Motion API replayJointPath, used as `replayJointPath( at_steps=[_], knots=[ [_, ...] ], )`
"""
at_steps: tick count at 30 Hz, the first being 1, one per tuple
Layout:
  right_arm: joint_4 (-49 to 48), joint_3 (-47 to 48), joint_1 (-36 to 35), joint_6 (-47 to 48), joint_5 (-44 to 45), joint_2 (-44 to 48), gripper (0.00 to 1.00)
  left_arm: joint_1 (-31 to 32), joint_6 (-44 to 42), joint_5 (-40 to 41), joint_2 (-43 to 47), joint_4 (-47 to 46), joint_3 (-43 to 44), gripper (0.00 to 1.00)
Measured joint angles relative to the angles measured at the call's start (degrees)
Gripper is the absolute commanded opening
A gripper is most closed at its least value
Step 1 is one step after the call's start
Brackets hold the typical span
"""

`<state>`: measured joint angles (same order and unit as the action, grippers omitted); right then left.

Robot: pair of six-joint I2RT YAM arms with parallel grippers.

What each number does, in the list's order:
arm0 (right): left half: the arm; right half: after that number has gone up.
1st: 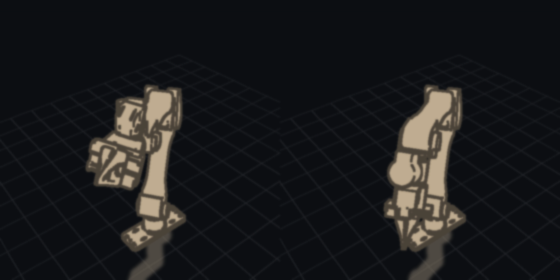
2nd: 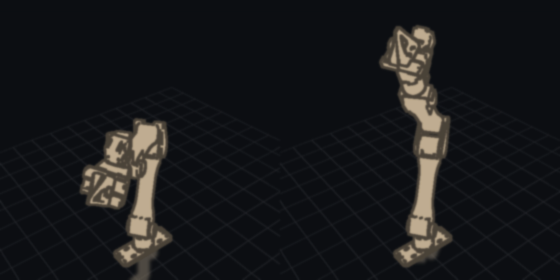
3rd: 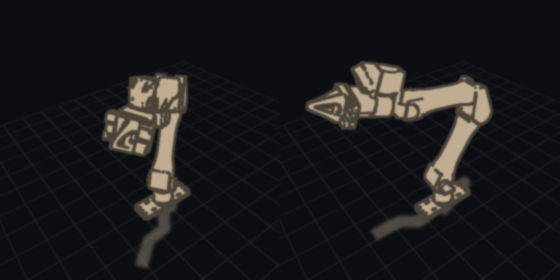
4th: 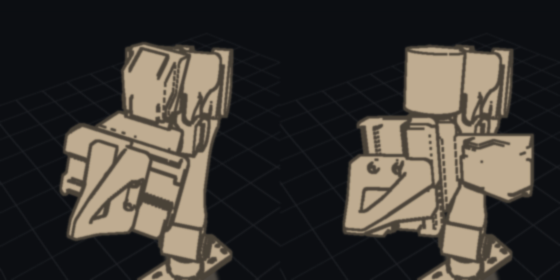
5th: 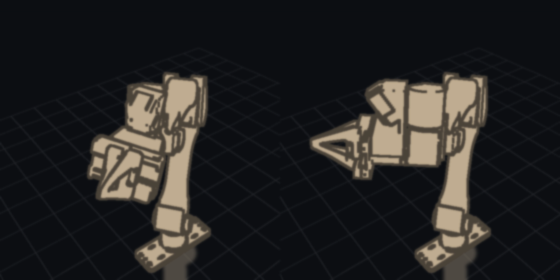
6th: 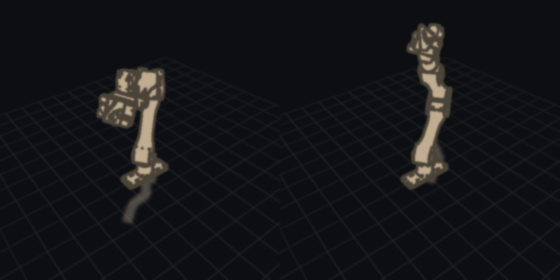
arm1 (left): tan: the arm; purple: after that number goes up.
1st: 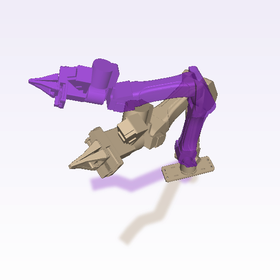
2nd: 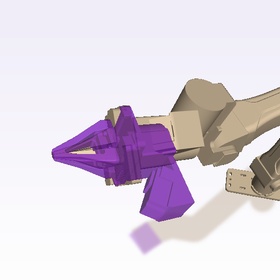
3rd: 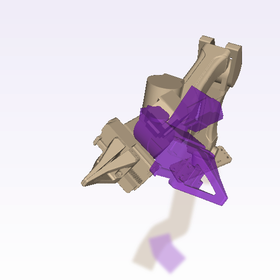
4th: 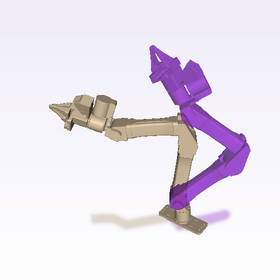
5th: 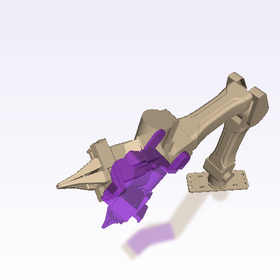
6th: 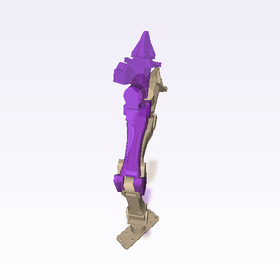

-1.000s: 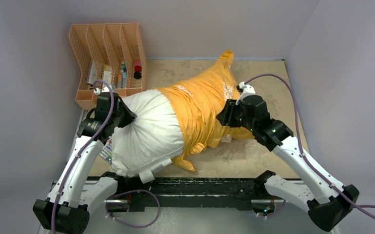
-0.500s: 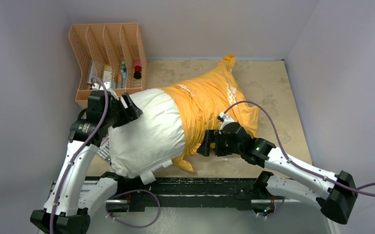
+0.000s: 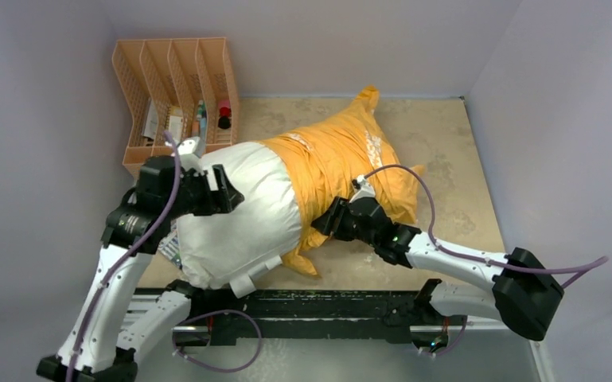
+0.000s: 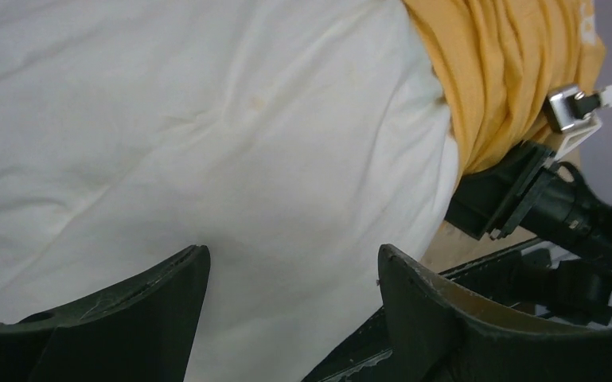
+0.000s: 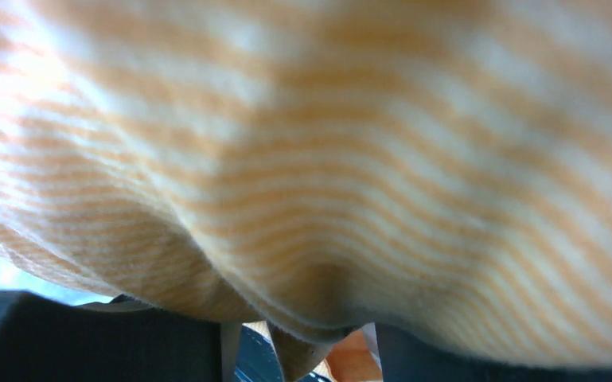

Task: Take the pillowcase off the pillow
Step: Remove the pillow from the pillowcase.

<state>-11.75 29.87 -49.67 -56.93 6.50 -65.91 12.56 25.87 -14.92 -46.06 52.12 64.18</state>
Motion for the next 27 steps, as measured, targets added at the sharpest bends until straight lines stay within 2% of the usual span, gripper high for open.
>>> replayJointPath(
  at_steps=[1,3,6,9,12,17,20,25,27],
  knots=[
    [0.0,0.2,0.2,0.0,0.0,-0.2,0.55,1.8,0.0,1.3,-0.7,0.0,-0.5,0.77],
    [1.2,1.1,0.4,0.0,0.5,-0.5,0.62,10.5,0.1,8.2,-2.8,0.0,-1.2,0.78],
    [3.6,2.1,0.4,-0.2,1.9,-0.2,0.67,28.7,0.5,23.4,-5.2,-0.7,-2.0,0.78],
    [6.9,2.2,0.4,-0.3,3.8,1.2,0.72,43.1,0.7,35.7,-5.4,-0.4,-2.0,0.79],
    [9.0,2.2,0.5,-0.5,5.4,2.4,0.82,52.9,0.9,44.1,-8.7,0.0,-0.2,0.80],
    [11.8,2.7,0.6,-0.5,6.6,3.1,0.85,70.1,3.1,55.8,-21.4,-0.2,4.8,0.82],
    [12.7,3.1,0.6,-0.5,7.0,3.1,0.85,72.2,4.2,58.9,-25.5,1.3,4.9,0.82],
    [12.7,3.0,0.7,-0.4,7.1,3.8,0.85,71.5,7.6,65.1,-26.3,6.5,4.8,0.85],
    [12.0,2.4,0.7,-0.4,6.9,4.8,0.88,70.3,8.1,65.7,-27.7,8.6,4.8,0.85]
  ],
)
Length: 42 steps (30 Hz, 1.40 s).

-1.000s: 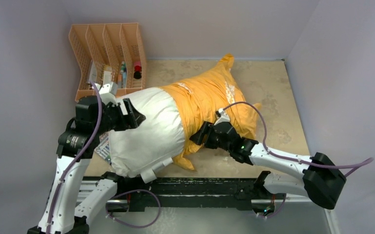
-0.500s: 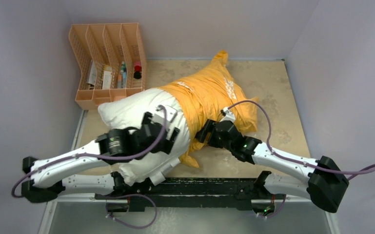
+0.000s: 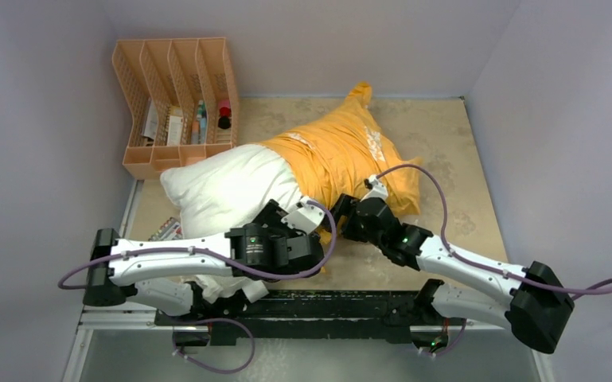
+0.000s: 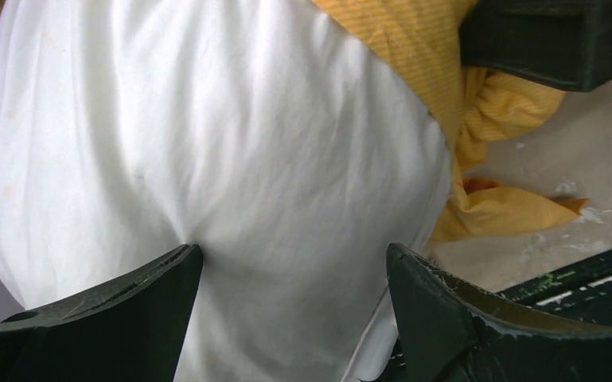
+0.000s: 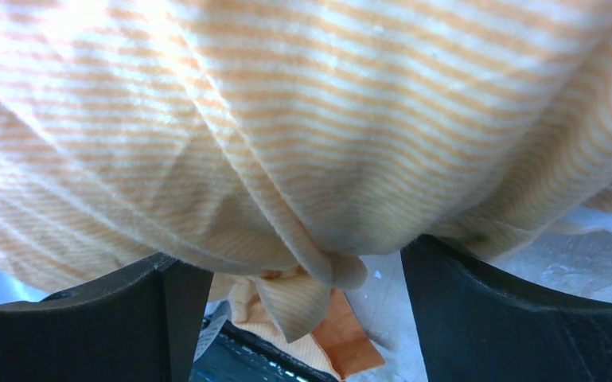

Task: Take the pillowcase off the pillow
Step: Remove the pillow from the pillowcase.

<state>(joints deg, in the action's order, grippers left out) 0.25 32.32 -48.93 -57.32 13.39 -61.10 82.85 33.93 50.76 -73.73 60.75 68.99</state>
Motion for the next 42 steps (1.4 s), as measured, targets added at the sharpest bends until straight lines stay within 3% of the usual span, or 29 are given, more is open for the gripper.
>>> replayJointPath(
  at_steps=[4,6,8,11,17,24,27,29,31,34,42],
  knots=[
    [-4.9,-3.9,0.3,0.4,-1.3,3.4,0.90,-3.0,0.0,-0.9,-4.9,0.5,0.0,0.75],
    [-7.3,-6.5,0.3,0.5,-1.9,5.2,0.90,-5.2,0.0,-1.7,-7.2,0.4,-0.1,0.63],
    [-9.9,-9.6,0.4,0.3,-2.8,7.3,0.91,-7.6,0.4,-1.5,-8.8,0.5,-0.3,0.46],
    [-15.0,-14.5,0.5,0.7,-5.1,10.1,0.90,-10.3,1.9,-0.9,-9.4,0.8,-0.4,0.00],
    [-31.6,-22.4,0.5,5.3,-10.2,6.7,0.83,-13.4,2.7,-0.5,-7.4,0.3,-0.3,0.00],
    [-48.6,-19.1,0.6,11.9,-16.7,-8.4,0.78,-13.5,2.5,-1.1,-6.2,2.1,3.5,0.00],
    [-55.2,-17.5,0.6,13.9,-16.7,-13.5,0.51,-13.8,2.5,-0.8,-6.2,3.7,5.7,0.00],
    [-58.3,-17.2,0.7,15.0,-15.7,-16.0,0.18,-14.2,2.7,-0.3,-6.2,4.4,6.4,0.00],
    [-60.0,-17.2,0.7,15.9,-14.7,-17.3,0.00,-14.5,3.0,0.2,-6.2,4.9,6.5,0.00],
    [-57.5,-16.9,0.4,17.3,-12.6,-15.4,0.00,-15.3,4.7,0.9,-6.2,5.7,6.6,0.00],
    [-21.3,-5.6,0.8,24.9,6.3,2.2,0.00,-24.0,10.8,2.2,-2.0,4.9,8.1,0.00]
  ],
)
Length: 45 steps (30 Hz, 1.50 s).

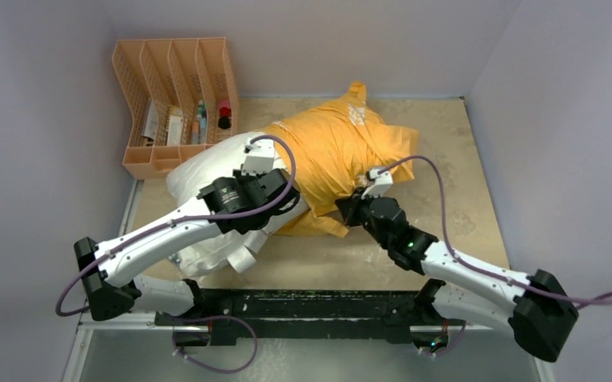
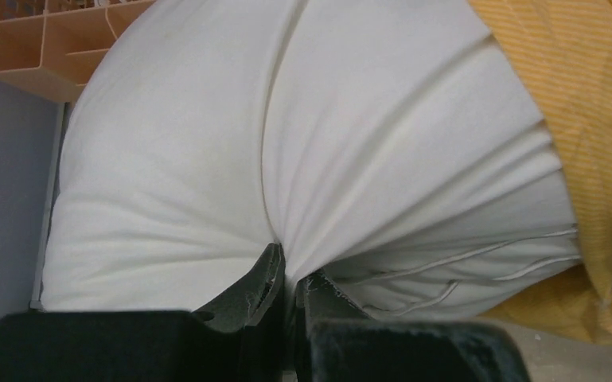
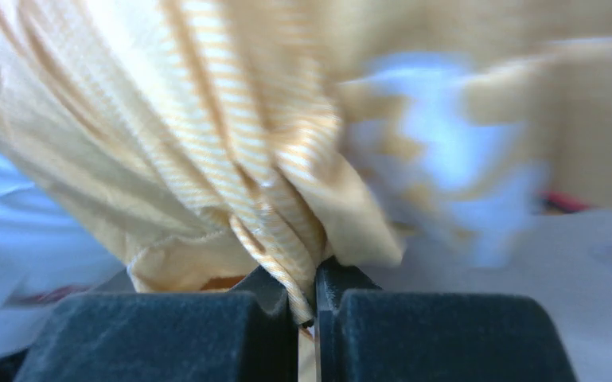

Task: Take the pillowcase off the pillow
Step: Remove the pillow from the pillowcase.

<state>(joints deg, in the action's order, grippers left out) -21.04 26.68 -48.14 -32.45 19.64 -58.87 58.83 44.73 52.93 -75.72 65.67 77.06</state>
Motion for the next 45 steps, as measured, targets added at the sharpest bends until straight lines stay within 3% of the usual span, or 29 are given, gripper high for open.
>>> replayJointPath(
  at_steps=[2,3,6,7,12,17,21,23,26,28,31,33,39,45],
  knots=[
    [4.5,0.7,3.0,0.7,0.0,3.6,0.01,-0.7,0.7,-0.7,1.9,-0.3,0.0,0.00],
    [6.4,0.6,4.8,0.8,-1.4,5.9,0.08,-0.7,0.9,-1.1,2.4,-0.4,0.0,0.00],
    [9.3,-1.0,7.4,2.1,-6.7,12.3,0.43,-0.7,1.3,-2.8,3.1,-1.3,0.0,0.00],
    [10.0,-1.7,7.8,2.2,-7.8,14.4,0.49,-0.7,1.3,-2.8,3.2,-1.3,-0.1,0.00],
    [16.2,-2.1,9.7,-0.3,-10.3,19.2,0.66,-1.4,0.9,-2.9,4.7,-1.1,-2.3,0.00],
    [27.5,4.0,10.3,-2.7,-4.5,19.1,0.83,-1.7,0.0,-3.0,5.0,-0.8,-3.0,0.00],
    [32.8,10.8,10.7,-4.7,1.5,18.8,0.85,-1.9,-0.6,-2.9,5.0,-0.8,-3.4,0.00],
    [34.0,13.1,10.7,-4.7,3.2,17.1,0.83,-1.9,-0.9,-2.9,5.0,-1.1,-3.8,0.00],
    [36.2,16.4,10.9,-4.7,5.0,12.0,0.73,-1.9,-1.0,-3.1,5.0,-1.6,-4.0,0.00],
    [37.3,18.3,11.7,-4.8,5.9,8.1,0.53,-1.9,-1.0,-3.5,5.0,-1.7,-4.0,0.00],
    [36.7,18.7,14.6,-3.7,4.5,3.1,0.13,-1.9,-1.0,-4.4,5.0,-2.1,-4.3,0.00],
    [36.0,18.8,17.0,-2.6,3.4,2.2,0.00,-1.9,-0.8,-5.0,5.0,-2.3,-4.8,0.00],
    [35.7,19.9,27.3,0.1,0.5,2.9,0.00,-1.9,1.6,-5.1,6.0,-2.0,-5.4,0.00],
    [39.0,21.7,43.2,2.1,-16.3,2.3,0.00,-1.1,5.2,-7.9,6.0,-5.6,-5.8,0.00]
  ],
)
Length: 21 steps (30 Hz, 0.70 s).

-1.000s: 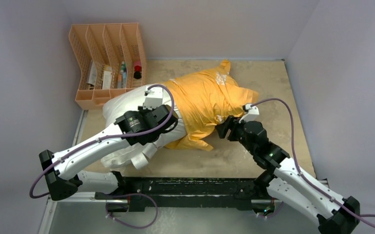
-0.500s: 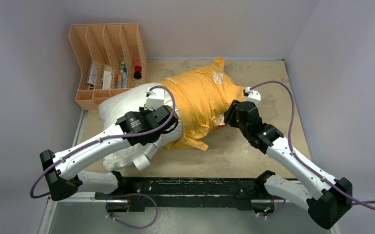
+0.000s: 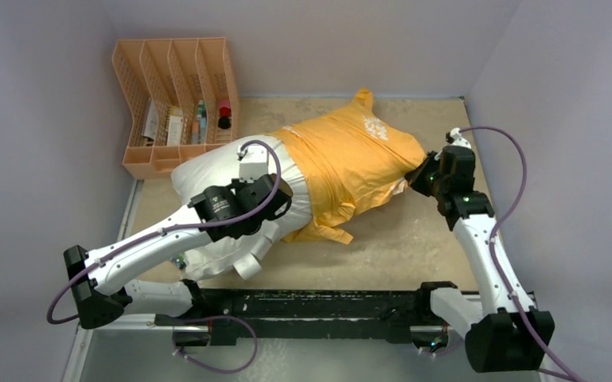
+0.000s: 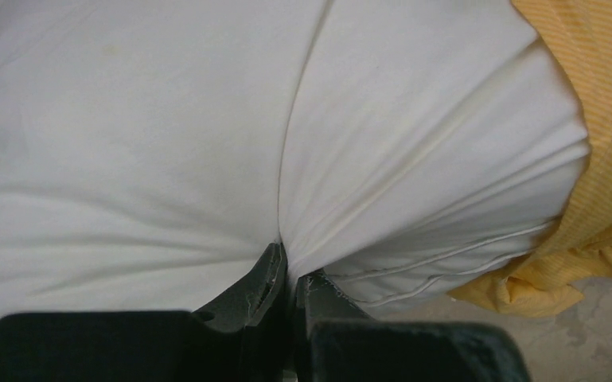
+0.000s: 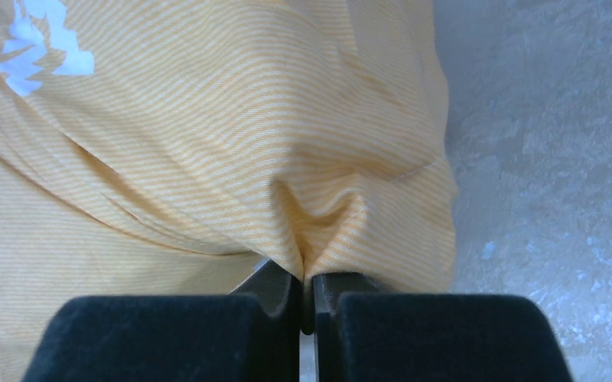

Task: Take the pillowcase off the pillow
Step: Remove the pillow from the pillowcase.

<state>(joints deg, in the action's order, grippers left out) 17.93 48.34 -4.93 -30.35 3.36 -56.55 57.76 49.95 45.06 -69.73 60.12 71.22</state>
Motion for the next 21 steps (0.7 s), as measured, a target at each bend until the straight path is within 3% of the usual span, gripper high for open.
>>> replayJointPath(
  at_steps=[3,4,9,11,12,17,21],
  knots=[
    [3.4,2.3,6.4,0.1,-7.6,-1.8,0.00,0.2,1.0,-1.7,0.7,-2.3,-0.9,0.00],
    [4.4,3.0,8.0,0.0,-10.2,-2.4,0.05,0.2,1.2,-2.0,1.2,-2.8,-1.4,0.00],
    [6.8,5.3,11.6,2.1,-20.1,-2.9,0.42,0.1,0.9,-2.7,4.7,-2.9,-3.9,0.00],
    [7.9,6.9,12.8,3.6,-20.1,-2.9,0.60,-0.1,-0.3,-2.6,5.6,-2.5,-4.2,0.00],
    [8.5,7.8,13.6,4.2,-18.6,-2.6,0.64,-0.3,-1.2,-2.4,6.0,-2.1,-4.5,0.00],
    [9.9,11.3,15.9,7.2,-11.4,1.5,0.73,-1.3,-5.3,-1.9,7.3,1.2,-5.5,0.00],
    [7.9,12.7,15.9,10.3,-19.5,2.7,0.75,-1.4,-7.8,-2.6,7.3,0.7,-6.3,0.00]
  ],
)
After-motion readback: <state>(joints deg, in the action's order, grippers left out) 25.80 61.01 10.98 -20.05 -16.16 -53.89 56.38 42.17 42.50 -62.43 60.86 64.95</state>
